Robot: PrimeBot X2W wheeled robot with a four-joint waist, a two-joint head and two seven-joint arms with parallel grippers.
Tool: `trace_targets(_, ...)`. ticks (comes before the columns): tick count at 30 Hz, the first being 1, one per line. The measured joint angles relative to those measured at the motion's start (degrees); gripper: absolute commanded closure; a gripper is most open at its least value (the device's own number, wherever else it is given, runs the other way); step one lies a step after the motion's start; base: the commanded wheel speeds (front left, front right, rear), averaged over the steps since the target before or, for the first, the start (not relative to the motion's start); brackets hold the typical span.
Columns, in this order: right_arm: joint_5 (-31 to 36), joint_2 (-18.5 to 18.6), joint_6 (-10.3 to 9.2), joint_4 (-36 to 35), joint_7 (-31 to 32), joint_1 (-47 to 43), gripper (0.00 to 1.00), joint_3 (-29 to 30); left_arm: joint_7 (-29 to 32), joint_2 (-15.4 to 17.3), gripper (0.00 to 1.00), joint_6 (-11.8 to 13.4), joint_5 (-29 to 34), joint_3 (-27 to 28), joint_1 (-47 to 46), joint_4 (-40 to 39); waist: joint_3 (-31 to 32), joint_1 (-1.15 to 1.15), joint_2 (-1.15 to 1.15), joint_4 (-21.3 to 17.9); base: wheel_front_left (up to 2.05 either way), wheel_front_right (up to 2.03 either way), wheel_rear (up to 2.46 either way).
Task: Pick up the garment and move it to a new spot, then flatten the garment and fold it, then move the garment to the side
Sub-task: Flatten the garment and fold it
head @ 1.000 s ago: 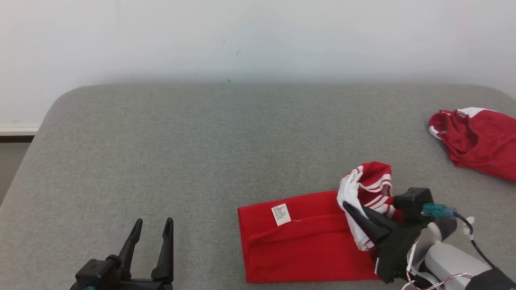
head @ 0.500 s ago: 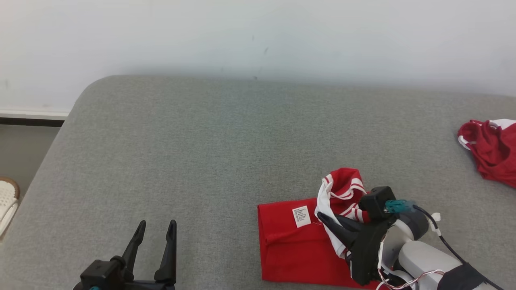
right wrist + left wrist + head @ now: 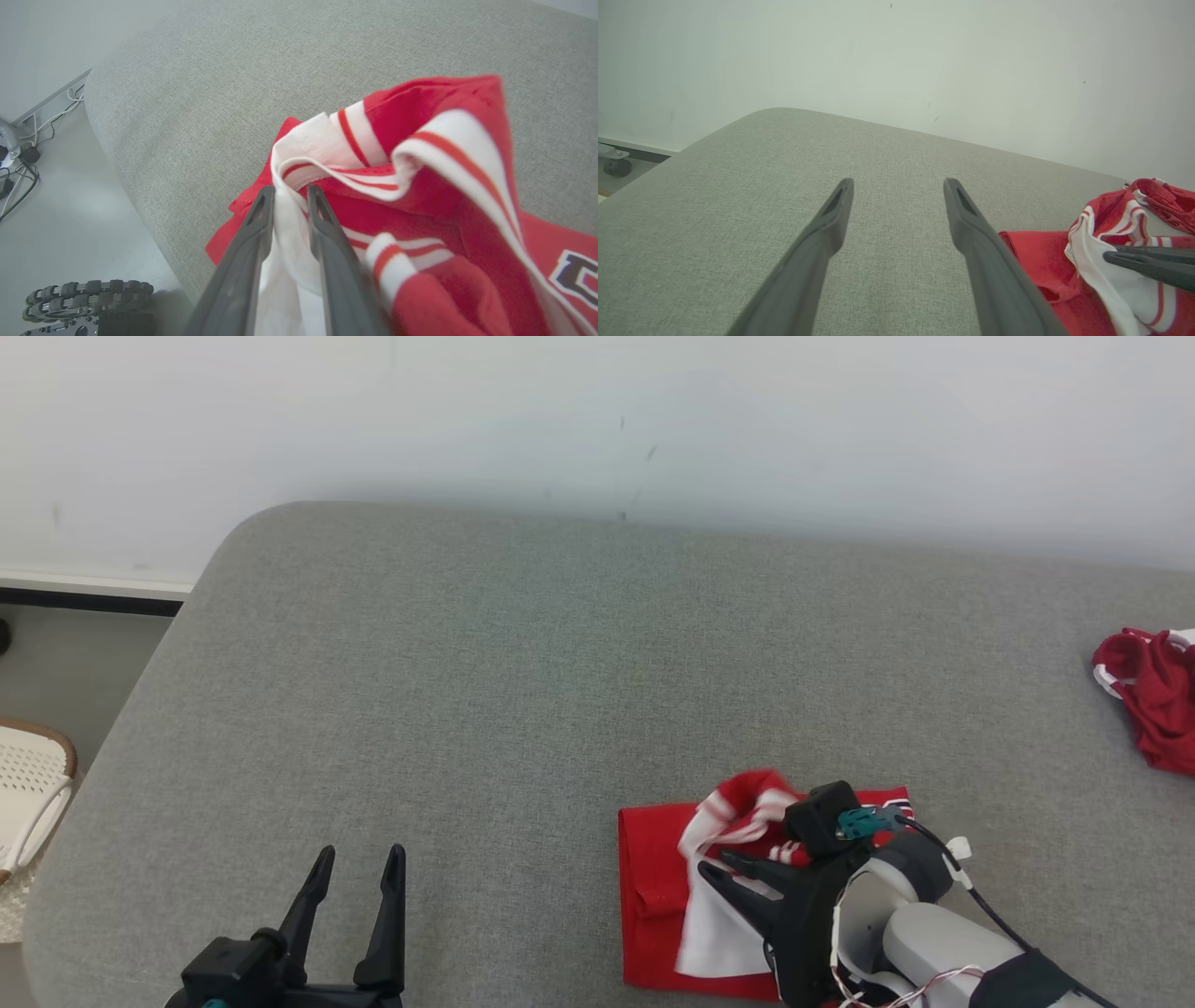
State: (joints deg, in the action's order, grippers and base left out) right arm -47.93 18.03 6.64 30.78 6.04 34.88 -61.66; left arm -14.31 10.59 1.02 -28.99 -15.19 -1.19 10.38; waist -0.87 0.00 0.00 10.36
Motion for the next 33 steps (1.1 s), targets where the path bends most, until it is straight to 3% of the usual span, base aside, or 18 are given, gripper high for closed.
trace_targets(1, 0.0, -0.3, 0.00, 0.3, 0.1, 0.0, 0.58, -0.1, 0.0, 0.0, 0.00, 0.0, 0.0, 0.0, 0.0, 0.0, 0.0, 0.00, 0.00, 0.1, 0.00, 0.00, 0.00)
trace_targets(3, 0.0, -0.9, 0.02, 0.9, 0.5, 0.0, 0.12, -0.5, 0.0, 0.0, 0.00, 0.0, 0.0, 0.0, 0.0, 0.0, 0.0, 0.00, 0.00, 0.2, 0.00, 0.00, 0.00)
trace_targets(4, -0.1, -1.2, 0.10, 1.0, 0.5, 0.0, 0.00, -0.7, 0.0, 0.0, 0.00, 0.0, 0.0, 0.0, 0.0, 0.0, 0.1, 0.00, 0.00, 0.3, 0.00, 0.00, 0.00)
trace_targets(14, -2.1, -3.6, 0.26, -0.2, -1.3, 0.1, 0.00, -0.8, 0.0, 0.0, 0.00, 0.0, 0.2, 0.7, 0.0, 0.2, 0.4, 0.00, 0.00, 0.3, 0.00, 0.00, 0.00)
trace_targets(20, -4.2, -3.2, 0.44, -3.6, -3.4, -0.1, 0.00, 0.5, 0.0, 0.2, 0.00, 0.0, 0.2, 1.5, 0.2, 0.1, 0.6, 0.00, 0.00, -0.2, 0.00, 0.00, 0.00)
trace_targets(24, -5.6, -1.2, 0.45, -6.6, -4.9, -0.4, 0.00, 1.4, 0.0, 0.4, 0.00, 0.0, 0.2, 2.1, 0.5, 0.0, 0.7, 0.00, 0.00, -1.0, 0.00, 0.00, 0.00)
trace_targets(33, -7.8, 6.9, 0.48, -12.2, -9.8, -1.6, 0.00, 7.7, 0.0, 0.5, 0.00, 0.0, 0.4, 2.7, 1.8, -0.9, 0.8, 0.00, 0.00, -3.4, 0.00, 0.00, 0.00)
